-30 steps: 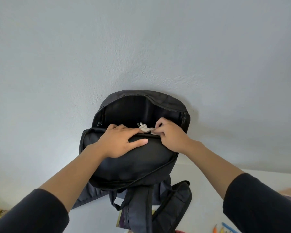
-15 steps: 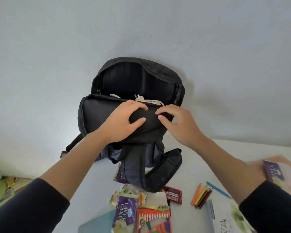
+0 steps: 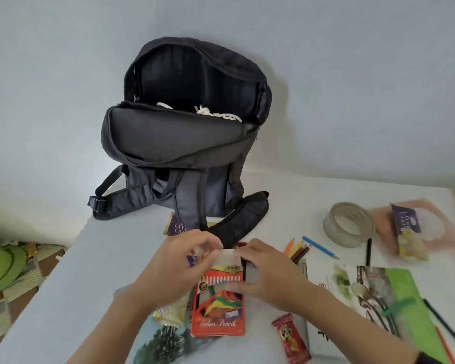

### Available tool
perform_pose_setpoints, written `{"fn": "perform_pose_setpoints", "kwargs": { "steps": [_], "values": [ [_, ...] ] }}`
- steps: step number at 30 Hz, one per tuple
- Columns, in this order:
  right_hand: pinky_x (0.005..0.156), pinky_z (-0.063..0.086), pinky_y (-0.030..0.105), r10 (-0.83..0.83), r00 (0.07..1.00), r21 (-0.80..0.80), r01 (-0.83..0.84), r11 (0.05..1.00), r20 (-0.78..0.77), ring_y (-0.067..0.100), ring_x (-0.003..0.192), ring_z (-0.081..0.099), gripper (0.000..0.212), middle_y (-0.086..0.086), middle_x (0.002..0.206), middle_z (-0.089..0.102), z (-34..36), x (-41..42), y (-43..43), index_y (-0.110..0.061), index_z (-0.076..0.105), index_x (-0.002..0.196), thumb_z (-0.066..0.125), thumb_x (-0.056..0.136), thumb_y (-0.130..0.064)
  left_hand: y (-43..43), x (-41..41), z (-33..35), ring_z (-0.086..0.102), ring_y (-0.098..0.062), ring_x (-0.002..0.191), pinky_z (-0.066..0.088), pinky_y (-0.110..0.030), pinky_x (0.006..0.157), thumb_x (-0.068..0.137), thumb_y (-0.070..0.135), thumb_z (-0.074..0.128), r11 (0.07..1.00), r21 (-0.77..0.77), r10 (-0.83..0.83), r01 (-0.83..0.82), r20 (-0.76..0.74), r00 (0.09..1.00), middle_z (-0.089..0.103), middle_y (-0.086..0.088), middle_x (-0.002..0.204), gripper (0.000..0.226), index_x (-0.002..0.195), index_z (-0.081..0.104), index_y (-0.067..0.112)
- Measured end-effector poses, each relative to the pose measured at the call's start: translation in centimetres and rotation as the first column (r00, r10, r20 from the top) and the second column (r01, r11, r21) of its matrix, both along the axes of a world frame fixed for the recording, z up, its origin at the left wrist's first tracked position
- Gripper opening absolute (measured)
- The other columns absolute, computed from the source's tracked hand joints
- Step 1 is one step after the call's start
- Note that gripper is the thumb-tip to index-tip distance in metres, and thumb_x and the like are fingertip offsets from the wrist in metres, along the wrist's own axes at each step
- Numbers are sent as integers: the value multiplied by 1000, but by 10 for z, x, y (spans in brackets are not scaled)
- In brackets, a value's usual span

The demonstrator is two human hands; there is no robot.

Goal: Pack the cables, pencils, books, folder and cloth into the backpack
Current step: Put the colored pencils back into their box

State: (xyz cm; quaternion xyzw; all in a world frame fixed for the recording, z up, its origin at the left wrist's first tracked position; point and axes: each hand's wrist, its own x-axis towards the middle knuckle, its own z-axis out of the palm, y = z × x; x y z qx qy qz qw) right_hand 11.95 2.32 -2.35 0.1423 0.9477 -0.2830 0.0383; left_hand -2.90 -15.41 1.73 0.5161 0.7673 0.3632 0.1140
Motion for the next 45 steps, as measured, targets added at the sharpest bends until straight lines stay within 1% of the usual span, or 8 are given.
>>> {"fn": "perform_pose_setpoints", "kwargs": {
  "steps": [6, 11, 17, 24, 28, 31, 37, 45],
  "values": [
    [75, 49, 29, -38, 999, -143, 33, 989, -29, 8, 88, 57, 35, -13, 104, 63, -15, 5, -2, -31, 61, 107, 76, 85, -53, -4, 6, -43, 54, -12, 108, 50, -43, 93, 82, 43, 74, 967, -249, 11, -52, -164, 986, 61, 17, 115, 42, 122, 68, 34],
    [71, 53, 28, -187, 982, -329, 167, 929, -30, 5, 76, 61, 28, -12, 87, 63, -10, 12, 9, -22, 60, 86, 86, 81, -31, -8, 4, -43, 48, -6, 114, 44, -31, 98, 83, 67, 61, 967, -247, 44, -66, -94, 995, 52, 19, 123, 57, 133, 59, 40],
    [65, 61, 31, -263, 960, -567, 165, 807, -96, 23, 90, 75, 25, -2, 108, 60, 10, 38, 30, -23, 59, 90, 82, 86, -14, 2, 19, -25, 53, -1, 110, 46, -23, 90, 93, 73, 43, 980, -197, 22, -42, -102, 995, 59, 22, 116, 54, 132, 58, 39],
    [75, 63, 54, -356, 903, -770, 48, 636, -238, 29, 97, 75, 36, -8, 123, 60, 44, 56, 48, -22, 60, 110, 77, 87, -1, 49, 51, 8, 69, -38, 92, 57, -45, 70, 103, 22, 54, 995, 90, -88, 42, 597, 798, 71, -13, 112, 30, 131, 53, 32],
    [70, 59, 42, -503, 799, -699, 152, 699, -329, 22, 86, 75, 19, -2, 114, 69, 45, 54, 75, -17, 60, 112, 71, 96, -17, 66, 52, 16, 73, -33, 101, 63, -36, 70, 107, 10, 47, 980, 165, -36, -108, 690, 722, 72, -7, 117, 26, 126, 55, 24],
    [73, 54, 35, -422, 821, -345, 297, 890, -383, 11, 80, 67, 9, -9, 95, 72, 21, 52, 100, -20, 71, 95, 63, 100, -17, 64, 50, 11, 74, -31, 101, 61, -29, 66, 108, 7, 44, 968, 167, 10, -189, 724, 690, 72, -7, 118, 30, 126, 58, 27],
    [90, 45, 37, -127, 991, 202, 117, 972, 41, 19, 111, 50, 18, -3, 110, 57, 3, 29, 101, -30, 71, 112, 61, 98, -34, 58, 55, 2, 72, -41, 105, 64, -38, 71, 108, 10, 43, 938, 179, 22, -297, 824, 567, 72, -14, 120, 31, 126, 62, 27],
    [81, 37, 35, -37, 986, 236, -2, 972, 160, 21, 100, 51, 7, -1, 103, 52, -1, 19, 105, -25, 63, 92, 63, 99, -23, 68, 65, 0, 73, -31, 106, 65, -36, 74, 108, 10, 42, 927, 182, 16, -329, 855, 518, 73, -7, 122, 31, 128, 62, 24]
  ]
}}
